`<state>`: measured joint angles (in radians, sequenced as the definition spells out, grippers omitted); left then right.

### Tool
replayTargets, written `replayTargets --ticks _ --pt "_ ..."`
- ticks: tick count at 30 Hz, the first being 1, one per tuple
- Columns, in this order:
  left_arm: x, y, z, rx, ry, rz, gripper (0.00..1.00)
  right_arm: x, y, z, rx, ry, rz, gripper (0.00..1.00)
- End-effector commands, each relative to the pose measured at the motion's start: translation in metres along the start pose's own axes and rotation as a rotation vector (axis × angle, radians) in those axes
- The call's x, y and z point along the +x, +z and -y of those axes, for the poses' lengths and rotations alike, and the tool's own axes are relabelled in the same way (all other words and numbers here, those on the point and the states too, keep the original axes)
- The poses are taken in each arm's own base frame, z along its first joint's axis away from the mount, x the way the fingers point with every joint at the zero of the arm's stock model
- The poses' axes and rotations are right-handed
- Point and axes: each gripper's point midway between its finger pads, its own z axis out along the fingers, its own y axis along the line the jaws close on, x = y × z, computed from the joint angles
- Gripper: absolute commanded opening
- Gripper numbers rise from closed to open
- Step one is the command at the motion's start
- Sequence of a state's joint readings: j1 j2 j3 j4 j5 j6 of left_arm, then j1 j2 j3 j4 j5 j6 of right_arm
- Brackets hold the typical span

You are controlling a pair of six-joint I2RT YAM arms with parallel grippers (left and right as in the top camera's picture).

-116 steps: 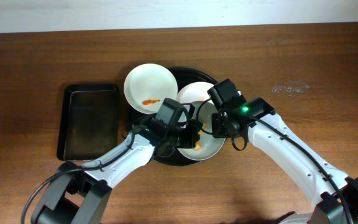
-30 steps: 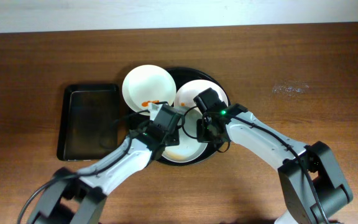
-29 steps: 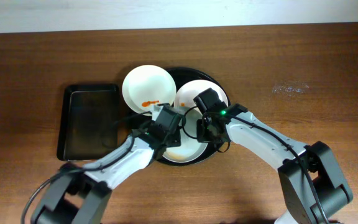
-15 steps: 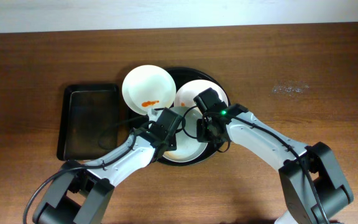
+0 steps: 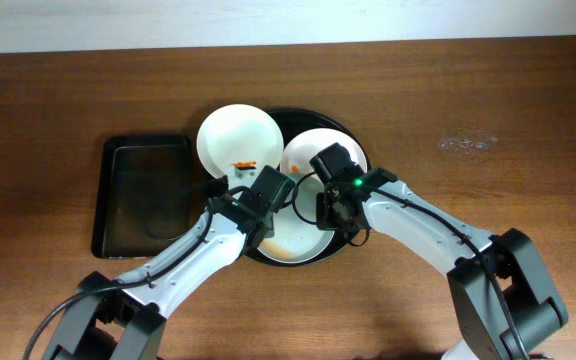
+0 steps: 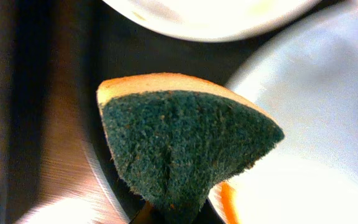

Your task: Clean dirty plates on tray and stack at the side

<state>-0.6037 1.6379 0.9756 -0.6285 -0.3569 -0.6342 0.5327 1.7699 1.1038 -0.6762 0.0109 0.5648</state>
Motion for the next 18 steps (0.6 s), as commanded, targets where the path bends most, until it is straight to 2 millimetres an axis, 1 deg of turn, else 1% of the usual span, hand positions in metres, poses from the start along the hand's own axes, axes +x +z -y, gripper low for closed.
replayTargets --ticks 1,2,4,5,6,8,9,12,14,15,16,18 --pt "0.009 -0.012 0.032 0.185 -0.082 -0.093 0.00 -0.001 -0.001 0.011 0.044 0.005 0.018 0.04" --pt "0.013 -0.013 0.038 0.212 -0.077 -0.113 0.00 -0.001 -0.001 0.011 0.044 0.005 0.019 0.04" --pt "0.022 -0.009 0.049 0.231 -0.049 -0.095 0.00 -0.001 -0.001 0.010 0.042 0.006 0.021 0.04" --pt "0.031 -0.003 0.055 0.232 -0.039 -0.079 0.00 -0.001 -0.001 0.010 0.041 0.006 0.022 0.04" --pt "0.042 0.005 0.058 0.207 -0.039 -0.075 0.00 -0.001 -0.001 0.010 0.042 0.006 0.021 0.04" --pt "0.056 0.020 0.057 0.163 -0.024 -0.070 0.00 -0.001 -0.001 0.010 0.042 0.005 0.021 0.04" --pt "0.059 0.024 0.057 0.157 -0.020 -0.079 0.00 -0.001 -0.001 0.010 0.042 0.005 0.021 0.04" --pt "0.066 0.023 0.051 0.133 -0.006 -0.111 0.00 -0.001 -0.001 0.010 0.042 0.006 0.021 0.04" --pt "0.058 0.020 0.046 0.110 -0.010 -0.075 0.00 -0.001 -0.001 0.010 0.042 0.006 0.021 0.04" --pt "0.050 0.021 0.036 0.059 -0.013 -0.036 0.00 -0.001 -0.001 0.010 0.042 0.006 0.020 0.04" --pt "0.048 0.022 0.029 0.028 -0.012 -0.020 0.00 0.000 -0.001 0.011 0.044 0.006 0.018 0.04" --pt "0.044 0.025 0.030 0.037 0.011 0.003 0.00 0.000 -0.001 0.011 0.046 0.006 0.014 0.04"
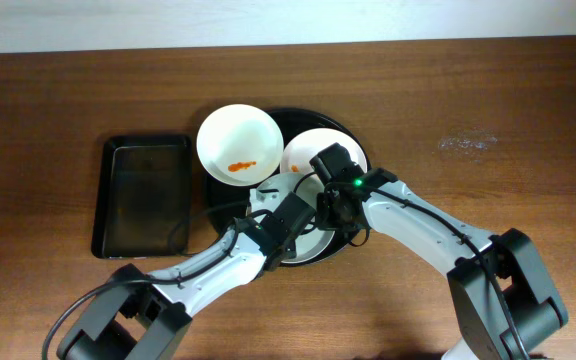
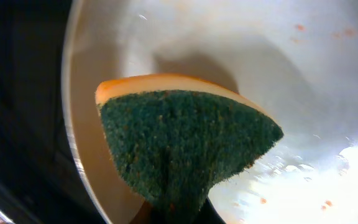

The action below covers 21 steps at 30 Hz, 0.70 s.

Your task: Clean dirty plates on tray and stack at the side

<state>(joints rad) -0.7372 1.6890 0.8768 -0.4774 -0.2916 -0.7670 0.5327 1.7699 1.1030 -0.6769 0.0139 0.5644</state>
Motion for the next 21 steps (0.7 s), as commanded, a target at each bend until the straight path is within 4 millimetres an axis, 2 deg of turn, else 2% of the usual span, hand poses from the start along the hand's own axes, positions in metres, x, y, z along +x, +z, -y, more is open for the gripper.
replayTargets --ticks 1,3,8,10,12,13,15,17,21 --pt "-0.002 0.011 -0.016 -0.064 0.021 0.040 0.00 0.000 -0.001 0.010 0.039 0.008 0.012 0.04" --pt "0.004 0.026 -0.004 -0.018 0.069 0.017 0.00 -0.001 -0.003 0.016 0.028 0.034 -0.004 0.04" --pt "0.001 0.027 0.001 0.005 0.103 0.030 0.00 -0.003 -0.003 0.015 0.012 0.043 -0.008 0.04" --pt "0.004 0.020 0.008 0.036 0.109 -0.016 0.00 -0.002 -0.003 0.015 0.012 0.043 -0.008 0.04" --pt "0.012 0.004 0.037 0.190 0.105 -0.111 0.00 -0.002 -0.003 0.015 0.011 0.043 -0.009 0.04" --pt "0.019 0.002 0.041 0.215 0.103 -0.149 0.00 -0.002 -0.003 0.015 0.009 0.043 -0.010 0.04" --pt "0.039 0.010 0.025 0.151 0.023 -0.222 0.00 -0.003 -0.003 0.014 0.007 0.043 -0.006 0.04" --pt "0.042 0.021 0.015 0.094 -0.013 -0.211 0.00 -0.003 -0.003 0.014 0.007 0.043 -0.006 0.04" --pt "0.044 0.039 0.014 0.062 -0.020 -0.199 0.00 -0.003 -0.003 0.014 0.007 0.043 -0.005 0.04"
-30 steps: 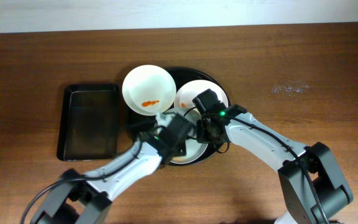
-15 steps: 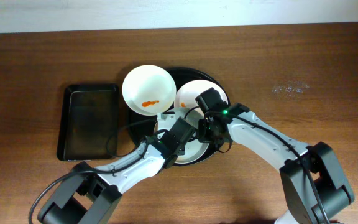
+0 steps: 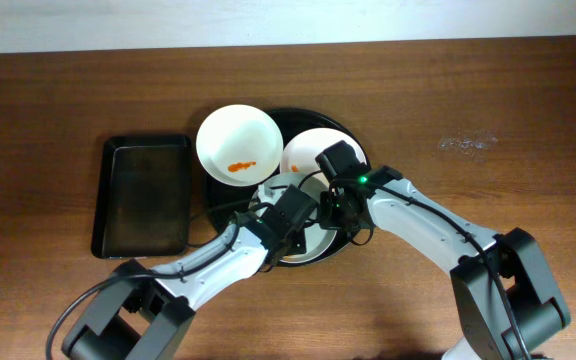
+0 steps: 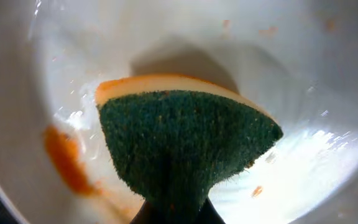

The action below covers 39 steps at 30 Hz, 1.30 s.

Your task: Clean dirty plates on tray and stack at the side

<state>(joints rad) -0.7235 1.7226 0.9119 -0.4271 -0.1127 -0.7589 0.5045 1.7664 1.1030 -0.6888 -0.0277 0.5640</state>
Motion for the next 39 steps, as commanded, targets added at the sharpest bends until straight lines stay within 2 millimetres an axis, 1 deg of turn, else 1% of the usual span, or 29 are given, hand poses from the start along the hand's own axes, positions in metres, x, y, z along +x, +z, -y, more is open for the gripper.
replayTargets --ticks 1,2,3,4,6,7,8,9,10,12,14,17,19,22,23,25,27,29,30,32,33,35,38,39 --pt "0.036 0.041 -0.028 -0.106 -0.022 -0.107 0.00 -0.004 -0.002 0.011 0.032 0.016 0.022 0.04" --pt "0.040 0.046 -0.035 -0.143 -0.061 -0.110 0.00 -0.005 -0.003 0.010 0.030 0.016 0.023 0.04" --pt "0.042 0.049 -0.037 -0.154 -0.071 -0.116 0.00 -0.005 -0.003 0.010 0.029 0.016 0.025 0.04" --pt "0.042 0.050 -0.038 -0.156 -0.079 -0.116 0.00 -0.006 -0.003 0.009 0.028 0.016 0.026 0.04" --pt "0.045 0.048 -0.049 -0.193 -0.170 -0.135 0.00 -0.006 -0.004 0.009 0.029 0.016 0.026 0.04" --pt "0.060 0.045 -0.052 -0.203 -0.343 -0.213 0.00 -0.006 -0.004 0.009 0.028 0.016 0.027 0.04" --pt "0.072 0.043 -0.043 -0.159 -0.380 -0.291 0.00 -0.007 -0.004 0.009 0.027 0.016 0.028 0.04" --pt "0.076 0.042 -0.040 -0.150 -0.380 -0.316 0.00 -0.008 -0.004 0.008 0.025 0.016 0.030 0.04" --pt "0.079 0.041 -0.043 -0.166 -0.373 -0.319 0.00 -0.008 -0.005 0.007 0.018 0.017 0.030 0.04" --pt "0.081 0.043 -0.046 -0.172 -0.373 -0.312 0.00 -0.008 -0.006 0.002 -0.002 0.011 0.024 0.04" --pt "0.080 0.043 -0.048 -0.182 -0.371 -0.303 0.00 -0.008 -0.006 0.002 -0.002 0.008 0.023 0.04" --pt "0.085 0.042 -0.045 -0.174 -0.401 -0.331 0.00 -0.007 -0.006 -0.001 -0.018 0.008 0.014 0.04" --pt "0.102 0.038 -0.034 -0.132 -0.426 -0.417 0.00 -0.007 -0.007 -0.001 -0.019 0.005 0.016 0.04" --pt "0.127 0.026 -0.026 -0.148 -0.532 -0.543 0.00 -0.007 -0.007 -0.001 -0.019 0.005 0.016 0.04" --pt "0.131 0.023 -0.026 -0.159 -0.553 -0.561 0.00 -0.007 -0.007 -0.001 -0.019 0.005 0.016 0.04" --pt "0.136 0.020 -0.035 -0.222 -0.612 -0.568 0.00 -0.007 -0.007 -0.001 -0.019 0.005 0.015 0.04" --pt "0.132 0.021 -0.046 -0.269 -0.617 -0.524 0.00 -0.007 -0.007 -0.001 -0.021 0.005 0.014 0.04" --pt "0.129 0.021 -0.052 -0.281 -0.646 -0.530 0.00 -0.007 -0.007 -0.001 -0.021 0.005 0.013 0.04" --pt "0.129 0.019 -0.059 -0.303 -0.672 -0.540 0.00 -0.006 -0.007 -0.001 -0.019 0.005 0.011 0.04" --pt "0.117 0.020 -0.082 -0.360 -0.721 -0.498 0.00 -0.006 -0.007 -0.001 -0.019 0.005 0.011 0.04" --pt "0.112 0.020 -0.088 -0.369 -0.738 -0.487 0.00 -0.006 -0.007 -0.001 -0.019 0.005 0.011 0.04" --pt "0.098 0.023 -0.109 -0.374 -0.695 -0.460 0.00 -0.007 -0.007 0.000 -0.019 0.009 0.011 0.04" --pt "0.093 0.023 -0.117 -0.378 -0.685 -0.450 0.00 -0.010 -0.007 0.007 -0.027 0.037 0.002 0.04" --pt "0.091 0.024 -0.119 -0.385 -0.680 -0.433 0.00 -0.010 -0.007 0.006 -0.040 0.042 -0.005 0.04"
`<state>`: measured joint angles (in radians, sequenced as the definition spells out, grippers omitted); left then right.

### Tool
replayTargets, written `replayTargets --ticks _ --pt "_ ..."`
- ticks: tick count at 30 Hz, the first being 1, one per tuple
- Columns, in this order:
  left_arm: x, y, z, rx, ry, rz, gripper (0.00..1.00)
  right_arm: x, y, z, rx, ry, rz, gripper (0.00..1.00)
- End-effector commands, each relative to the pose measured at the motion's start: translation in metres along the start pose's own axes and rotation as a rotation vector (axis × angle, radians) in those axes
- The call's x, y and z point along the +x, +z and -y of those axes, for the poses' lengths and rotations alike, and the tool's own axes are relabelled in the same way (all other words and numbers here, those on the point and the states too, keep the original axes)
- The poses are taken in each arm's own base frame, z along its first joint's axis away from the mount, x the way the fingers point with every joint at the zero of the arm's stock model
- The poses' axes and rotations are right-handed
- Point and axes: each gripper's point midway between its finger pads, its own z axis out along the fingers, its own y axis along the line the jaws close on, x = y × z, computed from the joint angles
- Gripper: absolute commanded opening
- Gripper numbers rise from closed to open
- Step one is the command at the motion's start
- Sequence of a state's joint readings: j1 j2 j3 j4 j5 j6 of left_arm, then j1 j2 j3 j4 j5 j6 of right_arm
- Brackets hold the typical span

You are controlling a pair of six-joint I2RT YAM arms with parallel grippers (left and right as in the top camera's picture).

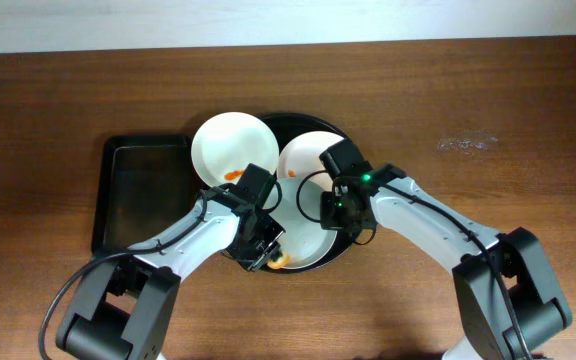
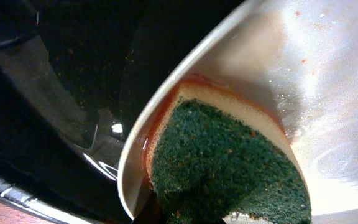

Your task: Clean dirty plates on tray and stack at the side

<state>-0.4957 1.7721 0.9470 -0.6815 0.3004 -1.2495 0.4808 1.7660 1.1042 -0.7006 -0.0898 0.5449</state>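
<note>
A round black tray (image 1: 290, 122) holds three white plates. The back-left plate (image 1: 226, 145) carries an orange stain, and a second plate (image 1: 306, 152) lies at the back right. On the front plate (image 1: 306, 238), my left gripper (image 1: 265, 248) is shut on a green sponge with a yellow back (image 2: 229, 158). The sponge presses against this plate's (image 2: 328, 81) left rim, where red sauce lines the edge. My right gripper (image 1: 334, 208) sits at the front plate's far edge, its fingers hidden under the wrist.
A black rectangular tray (image 1: 146, 195) lies on the brown table (image 1: 488, 90) left of the round one. A pale smear (image 1: 466, 141) marks the wood at the right.
My left gripper has moved with the sponge from the plate's middle to its left rim, where red sauce now sits along the sponge edge. The right arm has barely moved.
At first the sponge hung over the tray's rim beside the plates. Then it was inside the front plate, speckled with sauce. Then it stood beside an orange smear in the plate's bowl, and now it presses on the rim with sauce gathered there.
</note>
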Motion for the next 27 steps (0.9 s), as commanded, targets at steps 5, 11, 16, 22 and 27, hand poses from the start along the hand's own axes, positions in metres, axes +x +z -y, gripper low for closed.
replayTargets --ticks 5,11,16,22,27 --pt "-0.058 0.029 -0.095 -0.339 -0.063 0.238 0.00 -0.012 -0.007 0.007 0.003 0.037 0.034 0.04" --pt "-0.117 -0.007 -0.087 -0.422 0.066 0.524 0.00 -0.012 -0.007 0.007 0.003 0.037 0.034 0.04" --pt "-0.135 -0.041 -0.060 -0.373 0.103 0.659 0.00 -0.012 -0.007 0.007 0.003 0.037 0.034 0.04" --pt "-0.126 -0.118 -0.015 -0.181 0.138 0.875 0.00 -0.012 -0.007 0.006 0.000 0.037 0.032 0.04" --pt "-0.111 -0.139 -0.003 -0.123 0.196 0.912 0.00 -0.011 -0.007 0.006 -0.003 0.016 0.026 0.16"
